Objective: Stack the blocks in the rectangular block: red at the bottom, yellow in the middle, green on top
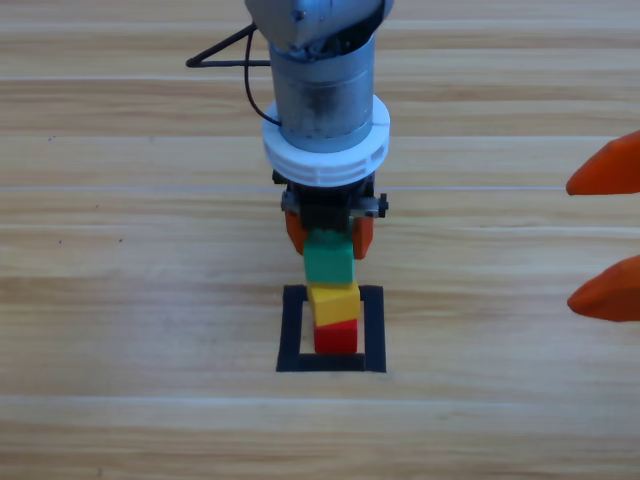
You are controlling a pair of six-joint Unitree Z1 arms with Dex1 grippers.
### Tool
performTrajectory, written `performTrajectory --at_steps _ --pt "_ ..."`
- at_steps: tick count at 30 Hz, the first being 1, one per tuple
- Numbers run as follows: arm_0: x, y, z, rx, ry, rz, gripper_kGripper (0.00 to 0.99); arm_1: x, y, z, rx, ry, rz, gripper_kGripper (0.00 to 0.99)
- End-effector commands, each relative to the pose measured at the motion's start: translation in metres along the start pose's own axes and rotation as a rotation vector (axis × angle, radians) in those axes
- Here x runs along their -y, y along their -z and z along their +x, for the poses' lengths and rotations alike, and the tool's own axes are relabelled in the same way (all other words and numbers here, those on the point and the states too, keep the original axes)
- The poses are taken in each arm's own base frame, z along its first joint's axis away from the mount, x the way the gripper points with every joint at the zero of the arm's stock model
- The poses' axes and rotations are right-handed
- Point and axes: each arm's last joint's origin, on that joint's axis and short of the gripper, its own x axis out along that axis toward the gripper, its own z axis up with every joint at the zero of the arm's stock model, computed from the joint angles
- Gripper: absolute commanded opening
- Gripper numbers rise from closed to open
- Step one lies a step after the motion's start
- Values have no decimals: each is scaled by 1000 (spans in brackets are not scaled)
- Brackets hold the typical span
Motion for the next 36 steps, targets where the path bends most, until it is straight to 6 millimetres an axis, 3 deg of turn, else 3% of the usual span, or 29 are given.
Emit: performTrajectory --at_steps 1,34,35,36 --pt "14 4 32 -52 -49 5 0 -1 7 0 -2 -4 0 989" --pt "18 8 36 -54 -58 -2 0 -2 7 0 -2 -4 0 989" --pt "18 8 35 -53 -57 -2 6 -2 7 -1 1 -3 0 989" --pt "18 8 34 -51 -55 -2 92 -2 7 -1 1 -3 0 989"
